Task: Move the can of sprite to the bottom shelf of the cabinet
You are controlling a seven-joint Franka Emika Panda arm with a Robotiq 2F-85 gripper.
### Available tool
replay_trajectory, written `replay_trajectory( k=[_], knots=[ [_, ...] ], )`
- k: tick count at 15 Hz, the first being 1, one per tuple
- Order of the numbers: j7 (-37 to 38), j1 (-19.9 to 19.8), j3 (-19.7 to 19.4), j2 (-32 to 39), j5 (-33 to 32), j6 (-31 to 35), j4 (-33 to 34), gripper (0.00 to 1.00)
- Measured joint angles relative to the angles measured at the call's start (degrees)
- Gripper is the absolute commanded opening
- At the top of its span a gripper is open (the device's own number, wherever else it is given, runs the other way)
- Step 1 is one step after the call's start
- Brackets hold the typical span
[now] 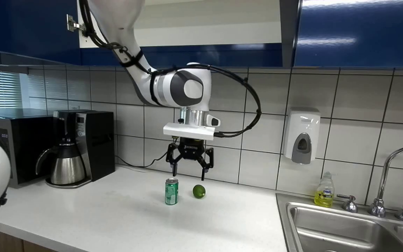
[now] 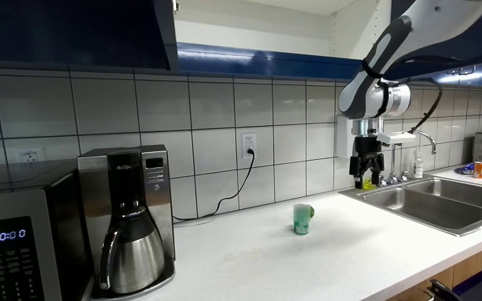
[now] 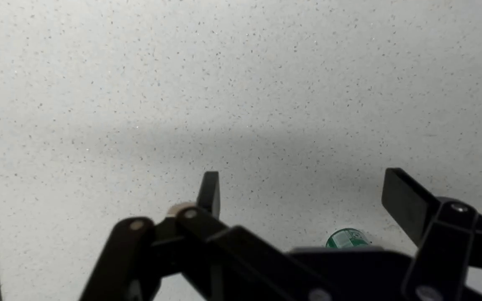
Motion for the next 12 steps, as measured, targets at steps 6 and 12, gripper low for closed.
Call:
replay_trajectory(
  k=[6, 12],
  knots=[
    [0.0, -0.1, 5.1, 8.8, 0.6, 7.1, 2.1, 1.00],
    [0.0, -1.1, 10.0, 16.4, 1.5, 14.0, 4.4, 1.00]
  ],
)
